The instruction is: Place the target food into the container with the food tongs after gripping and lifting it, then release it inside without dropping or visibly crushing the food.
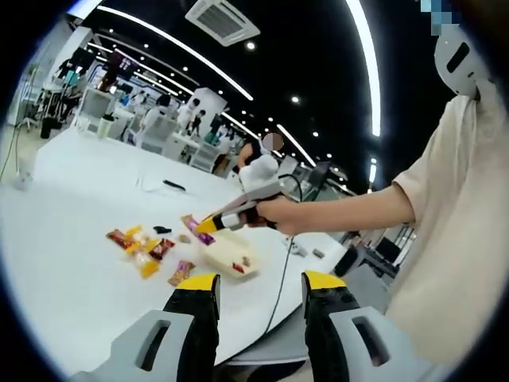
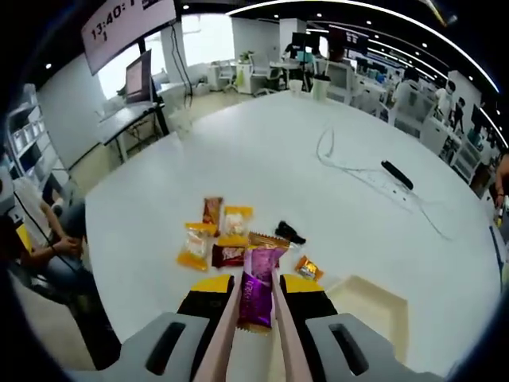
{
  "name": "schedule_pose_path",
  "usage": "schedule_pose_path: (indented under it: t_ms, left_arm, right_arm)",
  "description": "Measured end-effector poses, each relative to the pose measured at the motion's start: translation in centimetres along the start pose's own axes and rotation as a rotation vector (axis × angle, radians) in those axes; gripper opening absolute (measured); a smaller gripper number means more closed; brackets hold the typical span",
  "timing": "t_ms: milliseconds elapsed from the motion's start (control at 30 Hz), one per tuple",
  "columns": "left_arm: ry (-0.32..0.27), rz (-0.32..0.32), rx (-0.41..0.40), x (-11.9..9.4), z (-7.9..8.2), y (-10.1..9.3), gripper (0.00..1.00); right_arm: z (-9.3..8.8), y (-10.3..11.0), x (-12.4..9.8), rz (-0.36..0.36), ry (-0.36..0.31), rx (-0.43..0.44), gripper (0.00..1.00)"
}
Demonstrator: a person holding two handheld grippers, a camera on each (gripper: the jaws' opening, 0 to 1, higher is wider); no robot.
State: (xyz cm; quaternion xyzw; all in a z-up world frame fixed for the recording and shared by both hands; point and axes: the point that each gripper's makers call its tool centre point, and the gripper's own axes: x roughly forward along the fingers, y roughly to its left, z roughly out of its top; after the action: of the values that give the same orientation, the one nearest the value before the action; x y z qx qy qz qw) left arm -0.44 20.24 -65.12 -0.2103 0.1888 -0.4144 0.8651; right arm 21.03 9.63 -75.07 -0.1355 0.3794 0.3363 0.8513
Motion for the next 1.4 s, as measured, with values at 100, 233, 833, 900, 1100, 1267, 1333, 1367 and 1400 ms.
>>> schedule_pose_path:
  t_ms: [100, 233, 833, 900, 1100, 1267, 1333, 1367, 1400]
  left_arm:
    - [0.000, 0.002, 0.008, 0.2, -0.2, -1.1, 0.40]
    - [0.005, -0.003, 0.015, 0.6, -0.6, -2.5, 0.40]
    - [0.065, -0.052, 0.100, 3.6, 0.0, -6.6, 0.40]
    - [0.065, -0.051, 0.106, 4.0, 0.4, -6.8, 0.41]
    - [0.086, -0.087, 0.111, 5.6, -0.3, -8.2, 0.40]
    - [0.090, -0.111, 0.105, 6.8, -0.6, -9.2, 0.40]
    - [0.092, -0.117, 0.107, 7.2, -0.6, -9.5, 0.40]
    - [0.093, -0.119, 0.108, 7.3, -0.6, -9.6, 0.40]
    - [0.094, -0.120, 0.109, 7.4, -0.5, -9.6, 0.40]
  right_arm:
    - [0.4, 0.2, -1.2, 0.003, -0.031, 0.001, 0.22]
    - [0.7, 0.6, -2.7, 0.011, -0.063, 0.002, 0.22]
    - [4.3, 1.7, -8.8, 0.055, -0.293, 0.028, 0.22]
    - [4.6, 1.5, -9.4, 0.055, -0.308, 0.035, 0.21]
    - [4.9, 1.4, -10.9, 0.045, -0.330, 0.001, 0.21]
    - [5.8, 0.3, -12.2, 0.040, -0.364, 0.003, 0.21]
    - [6.1, 0.1, -12.6, 0.037, -0.376, 0.003, 0.21]
    - [6.3, 0.0, -12.9, 0.038, -0.381, 0.004, 0.21]
    - [6.4, -0.1, -13.1, 0.035, -0.387, 0.002, 0.21]
